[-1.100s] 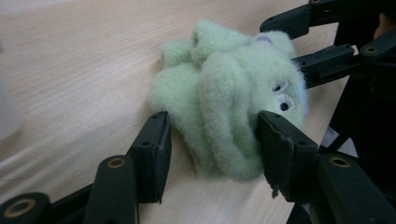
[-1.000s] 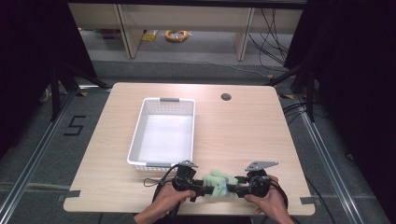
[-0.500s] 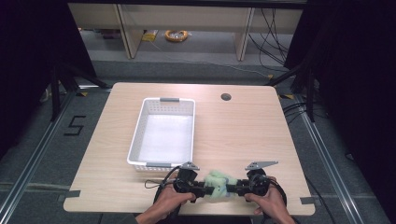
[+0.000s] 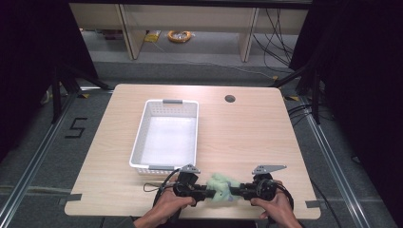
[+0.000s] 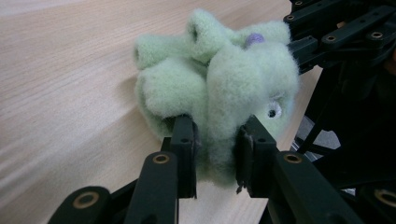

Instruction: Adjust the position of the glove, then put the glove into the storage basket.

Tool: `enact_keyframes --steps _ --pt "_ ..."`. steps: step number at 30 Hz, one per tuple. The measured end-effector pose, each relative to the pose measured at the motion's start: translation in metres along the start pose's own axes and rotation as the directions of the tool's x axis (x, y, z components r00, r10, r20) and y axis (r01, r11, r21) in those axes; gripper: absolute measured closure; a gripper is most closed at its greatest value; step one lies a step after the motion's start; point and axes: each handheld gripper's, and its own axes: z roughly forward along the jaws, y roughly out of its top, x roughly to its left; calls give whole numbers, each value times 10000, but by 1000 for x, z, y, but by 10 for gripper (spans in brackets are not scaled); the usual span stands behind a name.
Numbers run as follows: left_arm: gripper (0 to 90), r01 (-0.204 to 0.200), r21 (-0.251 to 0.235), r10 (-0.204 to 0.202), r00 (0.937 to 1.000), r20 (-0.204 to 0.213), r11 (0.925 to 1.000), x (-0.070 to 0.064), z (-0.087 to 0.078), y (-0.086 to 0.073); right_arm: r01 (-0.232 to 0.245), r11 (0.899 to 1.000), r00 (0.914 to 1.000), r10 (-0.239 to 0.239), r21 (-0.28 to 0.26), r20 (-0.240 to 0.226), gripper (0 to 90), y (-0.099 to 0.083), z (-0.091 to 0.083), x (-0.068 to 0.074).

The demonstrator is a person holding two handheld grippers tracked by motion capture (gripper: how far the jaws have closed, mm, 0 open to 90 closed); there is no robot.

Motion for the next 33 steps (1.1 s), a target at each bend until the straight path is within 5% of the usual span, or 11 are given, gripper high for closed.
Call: enact_keyframes --steps 10,12,17,19,23,24,27,28,33 --pt "703 -84 -84 85 9999 76 9999 0 -15 -6 -235 9994 9993 229 -235 -282 710 1 5 15" --pt "702 -73 -100 74 10000 39 9999 0 -19 -8 110 9998 9994 -116 -186 -311 710 2 7 15" --pt "701 -48 -138 48 10000 -2 9999 0 -25 -10 -102 9999 9994 98 -114 -342 709 3 9 23" --pt "701 -128 -183 128 9999 -5 9997 -1 -29 -11 448 9988 9985 -454 -207 -295 708 5 11 24" --pt "698 -215 -270 212 9997 -125 9994 -2 -32 -12 -32 9999 9992 28 -107 -395 708 5 11 30" --pt "698 -220 -252 219 9997 -44 9994 -2 -33 -12 313 9994 9993 -316 -136 -190 707 6 11 29" --pt "697 -183 -302 178 9997 -139 9994 -2 -34 -12 354 9993 9990 -357 -123 -282 707 7 12 30" --pt "697 -222 -267 220 9997 -85 9994 -2 -36 -13 5 9999 9992 -9 -101 -401 707 7 12 34" --pt "696 -257 -248 257 9997 -20 9994 -2 -38 -16 414 9991 9989 -417 -121 -226 707 9 11 36"
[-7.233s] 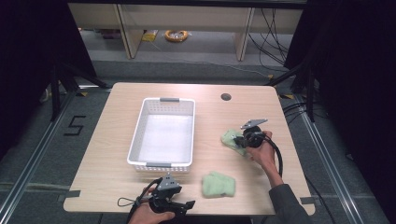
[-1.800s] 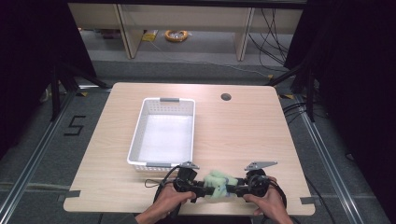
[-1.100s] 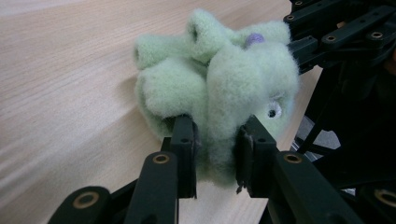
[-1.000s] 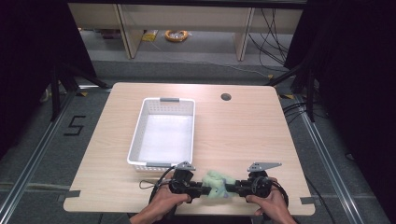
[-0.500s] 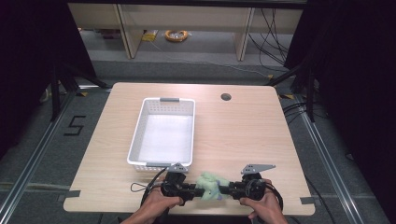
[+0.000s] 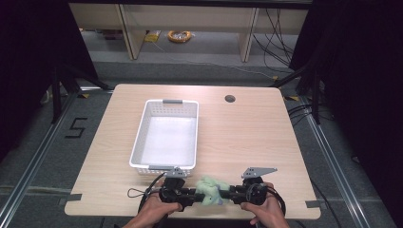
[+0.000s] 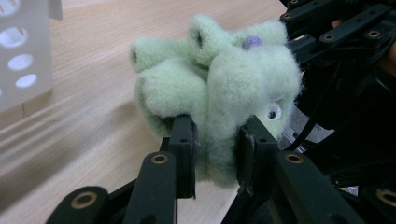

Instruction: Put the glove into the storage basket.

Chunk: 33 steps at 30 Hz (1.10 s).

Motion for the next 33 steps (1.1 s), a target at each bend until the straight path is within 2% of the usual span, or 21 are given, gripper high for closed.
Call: enact_keyframes --steps 1,2,3,4,5,6,7,10,12,14,15,17,19,20,22,23,26,27,28,31,33 --pt "696 57 -92 -59 9999 -139 9999 -2 -1 -1 85 10000 10000 -85 -2 -45 707 1 1 2" --pt "696 57 -92 -59 9999 -139 9999 -2 -1 -1 138 9999 9999 -138 17 68 707 1 2 3" --pt "696 24 -83 -24 10000 -33 10000 -1 -3 0 77 10000 9999 -77 44 -88 707 2 2 4" --pt "696 18 -109 -19 10000 -69 9999 -1 -4 0 119 9999 9998 -120 111 128 707 3 1 4" --pt "696 26 -136 -28 9999 -146 9999 -2 -4 0 122 9999 9999 -122 40 -68 707 4 1 4" --pt "695 57 -142 -57 10000 -43 9999 -2 -5 1 -94 9998 10000 94 147 -10 707 5 0 7" --pt "696 -59 -78 59 10000 -52 10000 -1 -6 2 218 9998 9997 -218 37 -54 707 6 1 4" --pt "695 20 -124 -20 10000 -36 9999 -2 -7 3 118 9999 9999 -118 69 -34 707 7 -1 6" --pt "695 -91 -131 90 9999 -50 9999 -3 -10 6 371 9993 9993 -371 -19 -64 708 10 -2 6" --pt "695 -134 -193 132 9998 -127 9997 -6 -14 10 250 9997 9997 -251 -86 -37 708 14 -6 9" --pt "695 -179 -228 177 9998 -119 9996 -6 -15 12 385 9992 9992 -386 -118 -43 708 16 -7 10" --pt "694 -183 -257 178 9997 -167 9995 -8 -18 16 282 9996 9996 -283 -93 -25 708 20 -9 13" --pt "694 -202 -234 195 9995 -258 9995 -9 -22 19 330 9989 9994 -332 -332 -54 708 23 -10 14" --pt "693 -256 -216 250 9994 -234 9994 -9 -24 21 411 9989 9992 -411 -232 -5 708 26 -12 15" --pt "693 -288 -214 283 9994 -217 9994 -9 -26 23 231 9992 9996 -236 -318 -152 708 27 -12 16" --pt "692 -345 -196 338 9988 -352 9992 -10 -30 26 460 9981 9988 -466 -420 -153 708 31 -13 17" --pt "690 -249 -193 243 9993 -279 9995 -9 -33 30 535 9976 9982 -546 -432 -244 708 36 -14 16" --pt "691 -281 -197 275 9991 -327 9994 -9 -34 31 401 9984 9988 -411 -393 -253 708 38 -15 18" --pt "690 -339 -238 332 9989 -320 9991 -9 -36 34 622 9970 9977 -633 -452 -228 708 43 -15 17" --pt "690 -374 -305 363 9986 -380 9988 -8 -40 38 697 9967 9973 -705 -422 -181 708 50 -17 19" --pt "690 -285 -376 266 9984 -498 9989 -10 -45 43 529 9982 9985 -533 -286 -143 708 56 -19 22"
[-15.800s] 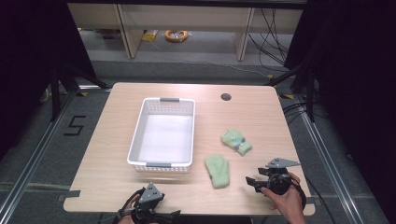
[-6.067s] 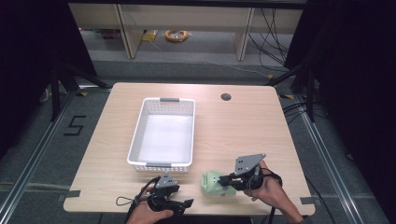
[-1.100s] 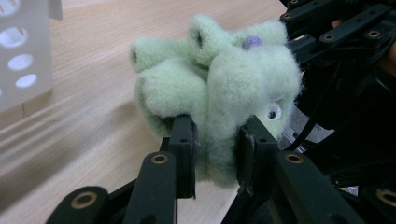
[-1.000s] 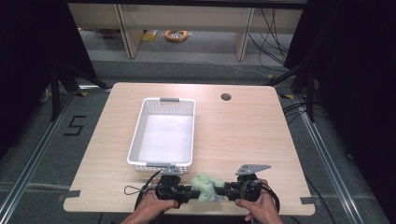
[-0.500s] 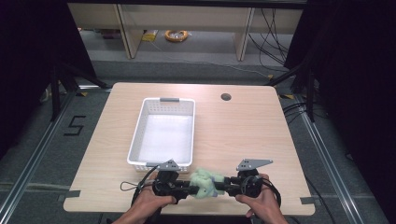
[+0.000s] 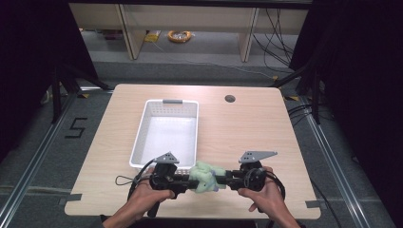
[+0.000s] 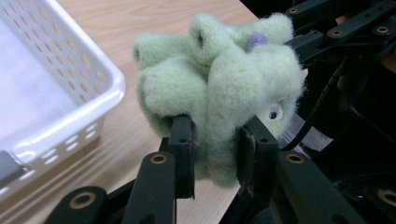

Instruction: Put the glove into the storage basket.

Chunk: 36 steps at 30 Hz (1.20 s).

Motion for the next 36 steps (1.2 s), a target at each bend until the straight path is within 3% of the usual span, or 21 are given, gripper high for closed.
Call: enact_keyframes --steps 1,5,6,11,12,13,16,17,18,20,21,30,35,36 --pt "691 -87 31 87 10000 -11 10000 0 -2 2 349 9994 9994 -349 -63 70 708 2 0 -2" --pt "690 -143 -88 141 9997 -222 9999 2 -6 8 552 9984 9984 -550 -155 147 708 15 1 -2" --pt "690 -75 -96 73 9997 -237 9999 5 -8 11 317 9995 9994 -316 -58 149 708 18 2 0" --pt "690 15 -231 -24 9993 -386 9997 10 -13 17 606 9982 9978 -607 21 278 709 28 5 -1" --pt "690 106 -225 -113 9994 -319 9997 14 -17 21 876 9961 9958 -874 -89 263 709 36 8 -3" --pt "690 118 -264 -128 9992 -387 9996 15 -20 23 613 9981 9980 -612 -76 150 709 39 8 -1" --pt "690 80 -267 -96 9982 -598 9996 18 -24 28 523 9986 9985 -522 -57 163 710 46 11 -1" --pt "690 80 -223 -94 9981 -604 9997 20 -26 30 980 9951 9948 -977 -83 295 710 53 14 -3" --pt "690 116 -303 -137 9974 -713 9995 23 -30 33 735 9973 9971 -735 17 198 710 56 16 -1" --pt "690 178 -269 -197 9971 -740 9995 27 -34 35 834 9965 9963 -834 19 196 710 62 19 -1" --pt "690 178 -269 -197 9971 -740 9995 27 -34 35 655 9978 9978 -656 57 98 710 64 22 0" --pt "692 603 -330 -632 9933 -968 9976 46 -48 40 724 9969 9974 -726 306 43 710 82 36 0" --pt "694 803 -299 -834 9891 -1210 9963 59 -56 43 754 9961 9970 -760 465 128 711 97 52 3" --pt "694 929 -284 -959 9859 -1370 9953 64 -59 43 946 9947 9955 -948 393 51 711 100 57 2"
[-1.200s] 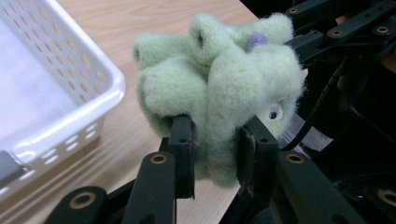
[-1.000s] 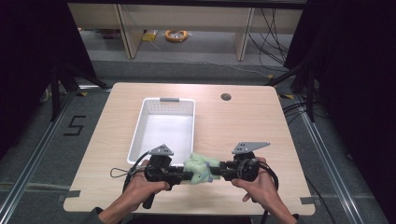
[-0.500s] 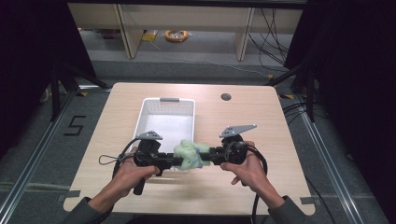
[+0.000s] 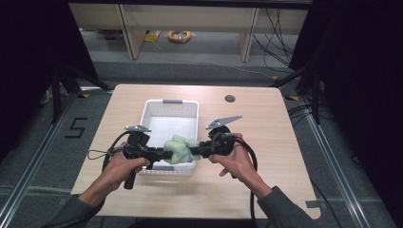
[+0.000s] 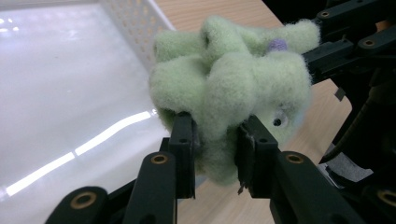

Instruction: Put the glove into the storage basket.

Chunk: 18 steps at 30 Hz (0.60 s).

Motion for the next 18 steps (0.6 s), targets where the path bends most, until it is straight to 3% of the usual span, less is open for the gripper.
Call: enact_keyframes --steps 7,18 --pt "700 481 114 -478 9985 -250 9988 22 -4 0 -227 9990 9997 224 375 71 711 12 25 0" --pt "702 1150 667 -1114 9922 -553 9911 52 7 -9 -595 9930 9982 589 1025 91 711 15 63 -8"
